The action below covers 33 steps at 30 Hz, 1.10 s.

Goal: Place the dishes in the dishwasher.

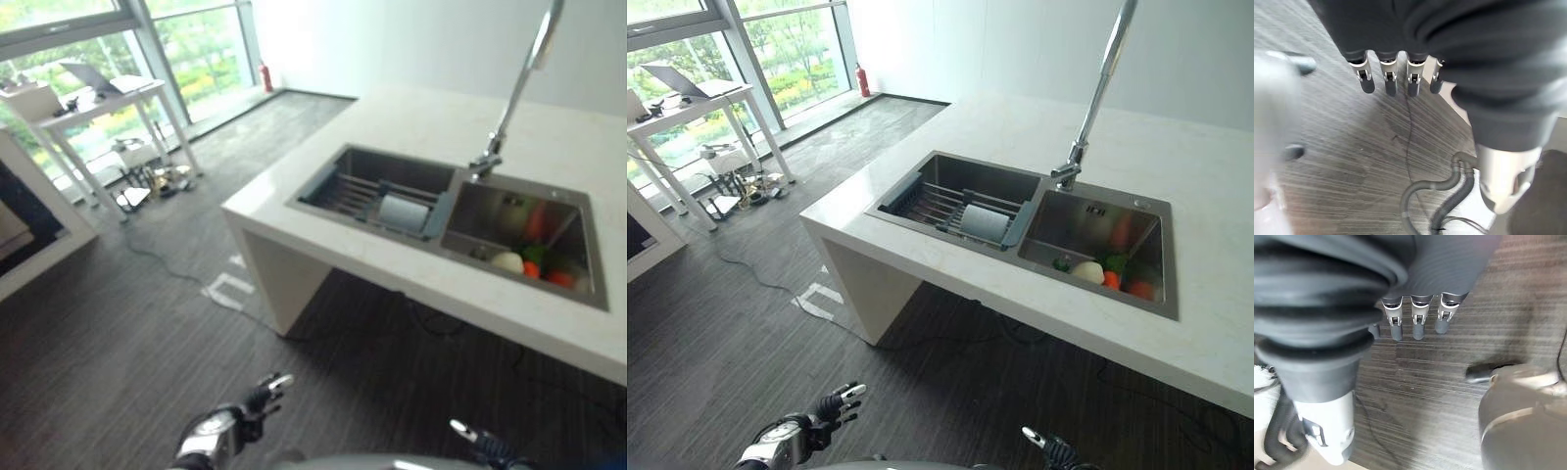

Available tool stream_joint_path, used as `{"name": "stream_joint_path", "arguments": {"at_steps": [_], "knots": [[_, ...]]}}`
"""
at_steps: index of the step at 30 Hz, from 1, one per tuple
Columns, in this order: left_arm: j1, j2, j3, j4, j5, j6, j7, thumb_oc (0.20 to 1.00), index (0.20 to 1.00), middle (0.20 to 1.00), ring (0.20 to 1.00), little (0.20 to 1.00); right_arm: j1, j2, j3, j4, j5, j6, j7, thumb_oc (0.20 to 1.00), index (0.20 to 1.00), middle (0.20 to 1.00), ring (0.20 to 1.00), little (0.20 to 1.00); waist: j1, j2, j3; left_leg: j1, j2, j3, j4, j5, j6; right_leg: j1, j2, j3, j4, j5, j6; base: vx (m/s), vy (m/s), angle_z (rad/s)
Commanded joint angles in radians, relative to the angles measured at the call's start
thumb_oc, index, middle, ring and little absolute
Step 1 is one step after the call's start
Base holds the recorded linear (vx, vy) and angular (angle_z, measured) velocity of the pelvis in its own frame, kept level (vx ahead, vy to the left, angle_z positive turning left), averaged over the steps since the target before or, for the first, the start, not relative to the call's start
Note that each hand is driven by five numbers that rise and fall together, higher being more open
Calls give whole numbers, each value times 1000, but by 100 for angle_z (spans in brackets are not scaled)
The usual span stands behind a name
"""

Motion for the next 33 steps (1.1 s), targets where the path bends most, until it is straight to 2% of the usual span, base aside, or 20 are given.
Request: {"name": "stream_joint_path", "arguments": {"at_steps": [1, 4, 6, 7, 8, 10, 11, 12, 13, 15, 18, 21, 23, 25, 26, 28, 29, 30, 31, 33], "knots": [[-70, 12, 25, -41, -28, -75, -6, 1000, 1000, 1000, 1000, 1000, -34, 4, 11, -20, -4, 1, 8, 1000, 1000, 1000, 1000, 1000, -4, -2, 60, 44, -35, 24, 25, -118, 58, 25, 33, 3, -8, 33, 47, 170, 178, 9], [-72, 19, -1, -34, -28, -85, -17, 1000, 1000, 1000, 1000, 1000, -23, 17, 13, -25, 7, -13, 9, 1000, 1000, 1000, 1000, 1000, -16, 2, 61, 72, -40, 54, -45, -127, 76, 17, 27, -14, 12, 26, 52, 123, 175, 18], [-84, 23, -10, -22, -26, -90, -21, 1000, 1000, 1000, 1000, 1000, -29, 31, 16, -23, 5, -33, 6, 1000, 1000, 1000, 1000, 1000, -17, 5, 65, 101, -34, 51, -93, -130, 99, -25, -3, -40, 92, 25, 72, 104, 186, 5], [-84, 25, -9, -23, -19, -95, -28, 1000, 1000, 1000, 1000, 1000, -33, 35, 18, -24, 8, -39, 7, 1000, 1000, 1000, 1000, 1000, -15, 8, 69, 105, -32, 56, -97, -135, 108, -37, -9, -46, 139, 20, 76, 102, 178, -7], [-79, 37, -16, -42, -5, -95, -31, 1000, 1000, 1000, 1000, 1000, -33, 40, 20, -34, 5, -51, 14, 1000, 1000, 1000, 1000, 1000, -11, 13, 76, 112, -32, 56, -100, -144, 128, -71, -24, -53, 249, 38, 81, 94, 161, -11], [-75, 54, -27, -60, -14, -83, -21, 1000, 1000, 1000, 1000, 1000, -25, 42, 18, -46, -2, -58, 21, 1000, 1000, 1000, 1000, 1000, -16, 18, 83, 124, -32, 59, -102, -156, 145, -128, -43, -40, 374, 91, 84, 164, 99, -48], [-82, 70, -37, -75, -40, -59, -13, 1000, 1000, 1000, 1000, 1000, -11, 47, 21, -48, 8, -61, 22, 1000, 1000, 1000, 1000, 1000, -25, 7, 81, 151, -39, 64, -130, -157, 144, -154, -75, -44, 299, 154, 98, 374, -136, -48], [-74, 79, -41, -125, -41, -45, 1, 1000, 1000, 1000, 1000, 1000, -13, 47, 14, -34, -16, -49, 29, 1000, 1000, 1000, 1000, 1000, -20, -14, 77, 176, -51, 60, -153, -175, 124, -182, -122, -85, 112, 226, 141, 395, -278, -30], [-71, 83, -45, -151, -47, -36, 16, 1000, 1000, 1000, 1000, 1000, -25, 46, 7, -23, -19, -31, 31, 1000, 1000, 1000, 1000, 1000, -14, -21, 78, 183, -47, 56, -154, -193, 119, -196, -131, -84, 70, 240, 155, 330, -434, -26], [-62, 64, -30, -133, -56, -44, 44, 1000, 1000, 1000, 1000, 1000, -41, 49, 4, 13, -26, 10, 26, 1000, 1000, 1000, 1000, 1000, 5, -36, 65, 175, -27, 51, -133, -205, 105, -150, -113, -91, 4, 194, 159, 198, -426, -7], [-51, 52, 7, -94, -52, -58, 25, 1000, 1000, 1000, 1000, 1000, -31, 62, 7, 32, -26, 3, 23, 1000, 1000, 1000, 1000, 1000, 8, -42, 58, 187, 13, 58, -143, -192, 82, -128, -85, -91, 4, 156, 150, 123, -277, 14], [-33, 40, 18, -66, -45, -80, 25, 1000, 1000, 1000, 1000, 1000, -10, 62, -1, 47, -27, -2, 29, 1000, 1000, 1000, 1000, 1000, -6, -39, 48, 201, 37, 61, -145, -187, 66, -125, -52, -79, 21, 120, 123, 116, -208, -2], [-23, 30, 36, -55, -60, -102, 25, 1000, 1000, 1000, 1000, 1000, -3, 50, 0, 55, -55, -7, 40, 1000, 1000, 1000, 1000, 1000, -18, -35, 49, 194, 41, 63, -65, -203, 50, -129, -35, -65, 45, 96, 95, 102, -168, -21], [-14, 19, 50, -65, -73, -111, 31, 1000, 1000, 1000, 1000, 1000, 0, 36, 3, 47, -84, -1, 44, 1000, 1000, 1000, 1000, 1000, -17, -34, 66, 99, 46, 68, 150, -109, 27, -99, -20, -49, 43, 73, 58, 72, -114, -23], [-17, 17, 56, -72, -82, -100, 30, 1000, 1000, 1000, 1000, 1000, 3, 28, -2, 44, -91, 0, 37, 1000, 1000, 1000, 1000, 1000, -14, -28, 79, 29, 46, 88, 214, -71, 21, -77, -15, -54, 45, 59, 44, 76, -7, -42], [-34, 22, 51, -73, -93, -84, 15, 1000, 1000, 1000, 1000, 1000, 6, 16, -7, 42, -55, -1, 18, 1000, 1000, 1000, 1000, 1000, -3, -14, 101, -20, 45, 94, 107, -63, 19, -35, -14, -66, 38, 39, 56, 95, 111, -34], [-44, 23, 40, -70, -91, -85, 9, 1000, 1000, 1000, 1000, 1000, 2, 10, -8, 45, -54, -4, 19, 1000, 1000, 1000, 1000, 1000, -5, 2, 100, -22, 89, 104, -45, -22, 7, -28, -6, -73, 31, 33, 61, 87, 179, -1], [-54, 22, 34, -65, -78, -85, 0, 1000, 1000, 1000, 1000, 1000, -2, 4, -11, 50, -46, -9, 19, 1000, 1000, 1000, 1000, 1000, -6, 5, 106, -23, 117, 113, -85, 19, -5, -17, -8, -74, 29, 27, 59, 84, 213, -6], [-70, 15, 29, -46, -53, -95, -4, 1000, 1000, 1000, 1000, 1000, -10, 2, -15, 48, -35, -8, 7, 1000, 1000, 1000, 1000, 1000, -6, 0, 110, -42, 116, 85, -72, 16, -7, -9, -19, -65, 24, 23, 62, 100, 252, -11], [-101, 12, 24, -7, -44, -109, 15, 1000, 1000, 1000, 1000, 1000, 3, 19, -27, 50, -23, -12, 8, 1000, 1000, 1000, 1000, 1000, -26, 7, 90, 24, 106, 104, -190, -5, 1, -11, -41, -71, 14, 32, 93, 125, 241, -15]]}}
